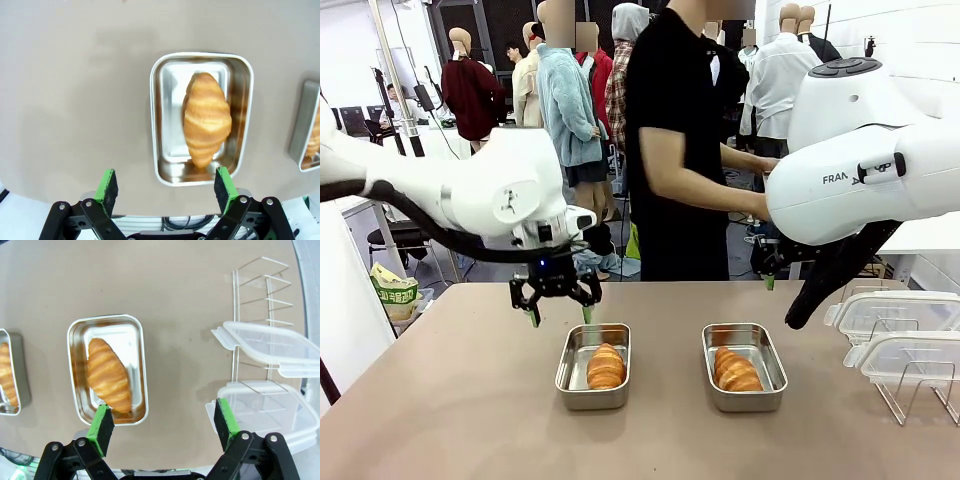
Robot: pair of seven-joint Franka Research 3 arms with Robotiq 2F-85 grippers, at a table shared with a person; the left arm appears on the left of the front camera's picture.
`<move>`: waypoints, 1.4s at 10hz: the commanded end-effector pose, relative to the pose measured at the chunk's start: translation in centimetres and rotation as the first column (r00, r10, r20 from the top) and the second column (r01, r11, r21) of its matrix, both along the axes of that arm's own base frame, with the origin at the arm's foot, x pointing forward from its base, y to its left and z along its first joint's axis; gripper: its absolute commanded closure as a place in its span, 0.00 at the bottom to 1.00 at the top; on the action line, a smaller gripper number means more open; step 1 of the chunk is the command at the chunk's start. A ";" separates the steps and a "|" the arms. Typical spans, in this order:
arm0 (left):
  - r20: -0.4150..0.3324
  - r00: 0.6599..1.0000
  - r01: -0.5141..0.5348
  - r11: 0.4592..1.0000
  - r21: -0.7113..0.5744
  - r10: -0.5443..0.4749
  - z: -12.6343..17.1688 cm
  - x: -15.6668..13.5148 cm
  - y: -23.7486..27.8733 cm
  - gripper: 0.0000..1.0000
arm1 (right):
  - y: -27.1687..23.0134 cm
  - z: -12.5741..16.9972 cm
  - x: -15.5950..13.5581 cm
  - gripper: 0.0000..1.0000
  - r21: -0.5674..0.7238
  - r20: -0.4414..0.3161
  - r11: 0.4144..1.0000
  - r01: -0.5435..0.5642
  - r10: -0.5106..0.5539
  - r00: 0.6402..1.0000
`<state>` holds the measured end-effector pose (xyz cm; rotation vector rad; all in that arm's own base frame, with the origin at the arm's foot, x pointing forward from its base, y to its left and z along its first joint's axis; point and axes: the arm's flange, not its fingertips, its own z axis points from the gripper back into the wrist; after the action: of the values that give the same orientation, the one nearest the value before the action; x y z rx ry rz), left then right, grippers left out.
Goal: Place the bread in airtight containers.
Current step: Pick up one Airtight Container lid and hand it to the human.
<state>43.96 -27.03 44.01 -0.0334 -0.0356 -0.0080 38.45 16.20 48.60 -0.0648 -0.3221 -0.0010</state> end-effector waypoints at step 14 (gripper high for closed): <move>0.041 0.992 0.125 0.991 -0.046 -0.123 7.2 -2.9 -0.5 0.00 | 0.1 -0.1 -0.1 0.00 -0.002 -0.001 1.000 -0.001 0.001 1.000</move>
<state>41.14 -27.63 51.02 -0.0882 -0.0658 -0.1337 38.45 16.20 48.60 -0.0648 -0.3221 -0.0010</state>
